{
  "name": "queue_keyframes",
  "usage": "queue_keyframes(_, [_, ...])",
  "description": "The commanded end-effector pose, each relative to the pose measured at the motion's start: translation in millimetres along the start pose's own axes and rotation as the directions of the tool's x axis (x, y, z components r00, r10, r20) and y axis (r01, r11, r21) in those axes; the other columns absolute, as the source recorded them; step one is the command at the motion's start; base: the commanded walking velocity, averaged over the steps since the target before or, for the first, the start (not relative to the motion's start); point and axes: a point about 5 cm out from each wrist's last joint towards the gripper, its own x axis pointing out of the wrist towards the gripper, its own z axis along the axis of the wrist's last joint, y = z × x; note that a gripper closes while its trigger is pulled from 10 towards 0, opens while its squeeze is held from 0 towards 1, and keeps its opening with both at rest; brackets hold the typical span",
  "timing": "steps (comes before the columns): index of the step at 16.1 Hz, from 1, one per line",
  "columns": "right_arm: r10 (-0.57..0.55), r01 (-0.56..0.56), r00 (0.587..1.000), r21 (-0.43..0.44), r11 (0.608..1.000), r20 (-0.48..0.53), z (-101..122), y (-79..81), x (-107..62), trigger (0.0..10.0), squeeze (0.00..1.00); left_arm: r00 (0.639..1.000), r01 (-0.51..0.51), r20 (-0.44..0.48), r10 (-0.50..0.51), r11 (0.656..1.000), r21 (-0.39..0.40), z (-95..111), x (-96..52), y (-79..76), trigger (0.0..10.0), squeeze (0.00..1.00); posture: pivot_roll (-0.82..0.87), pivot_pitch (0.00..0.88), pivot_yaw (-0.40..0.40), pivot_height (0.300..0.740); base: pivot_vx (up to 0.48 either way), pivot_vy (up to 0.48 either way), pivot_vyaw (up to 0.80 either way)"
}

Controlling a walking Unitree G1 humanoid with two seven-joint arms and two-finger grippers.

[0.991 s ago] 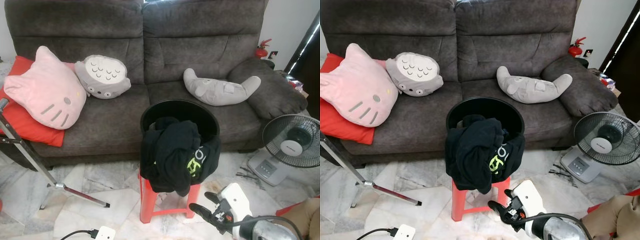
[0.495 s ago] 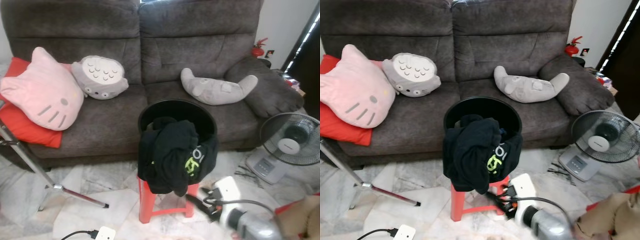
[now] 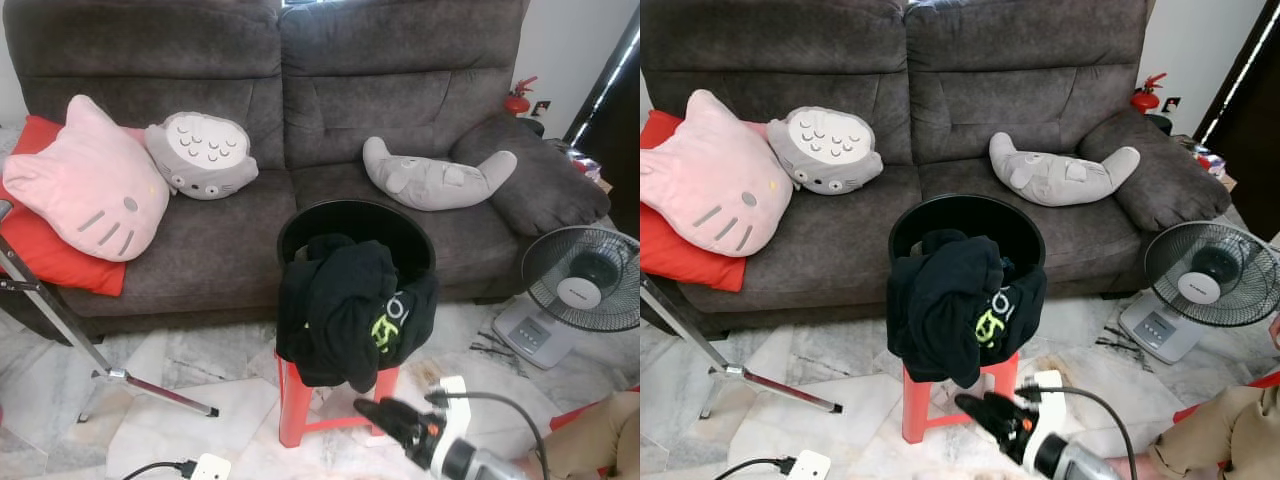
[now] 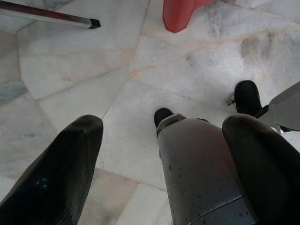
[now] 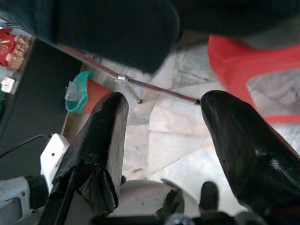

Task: Hang hanger

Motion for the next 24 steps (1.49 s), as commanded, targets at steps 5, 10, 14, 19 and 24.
queue_keyframes(5, [0.000,0.001,0.999,-0.018,1.000,0.036,1.0,-9.9,-2.2,10.0,0.00,0.998,0.018,-0.055,-0.019,1.000,-0.013,-13.7,-2.7,-5.8,10.0,0.00,-0.08,0.000,-0.029,0.740,0.000,0.000,0.00])
queue_keyframes(10, [-0.221,0.092,0.959,-0.540,0.837,-0.180,-4.9,-16.8,-15.4,10.0,0.00,0.998,0.017,-0.060,-0.018,1.000,-0.012,-14.7,-2.9,-5.1,10.0,0.00,-0.07,0.000,-0.030,0.740,0.000,0.000,0.00])
queue_keyframes(14, [-0.442,0.147,0.879,-0.780,0.609,-0.179,-9.0,-33.0,-38.2,10.0,0.00,0.998,0.023,-0.059,-0.023,1.000,-0.011,-14.2,-2.7,-6.3,10.0,0.00,-0.07,0.000,-0.030,0.740,0.000,0.000,0.00])
queue_keyframes(19, [-0.544,0.075,0.837,-0.997,-0.005,0.065,23.7,-43.1,-25.9,10.0,0.00,0.998,0.025,-0.049,-0.026,1.000,-0.017,-11.3,-1.8,-7.6,10.0,0.00,-0.09,0.000,-0.033,0.740,0.000,0.000,0.00])
queue_keyframes(24, [-0.494,0.374,0.849,-0.872,0.316,0.186,42.8,-33.0,-1.6,10.0,0.00,0.998,0.021,-0.053,-0.022,1.000,-0.016,-12.3,-2.1,-7.8,10.0,0.00,-0.08,0.000,-0.036,0.740,0.000,0.000,0.00])
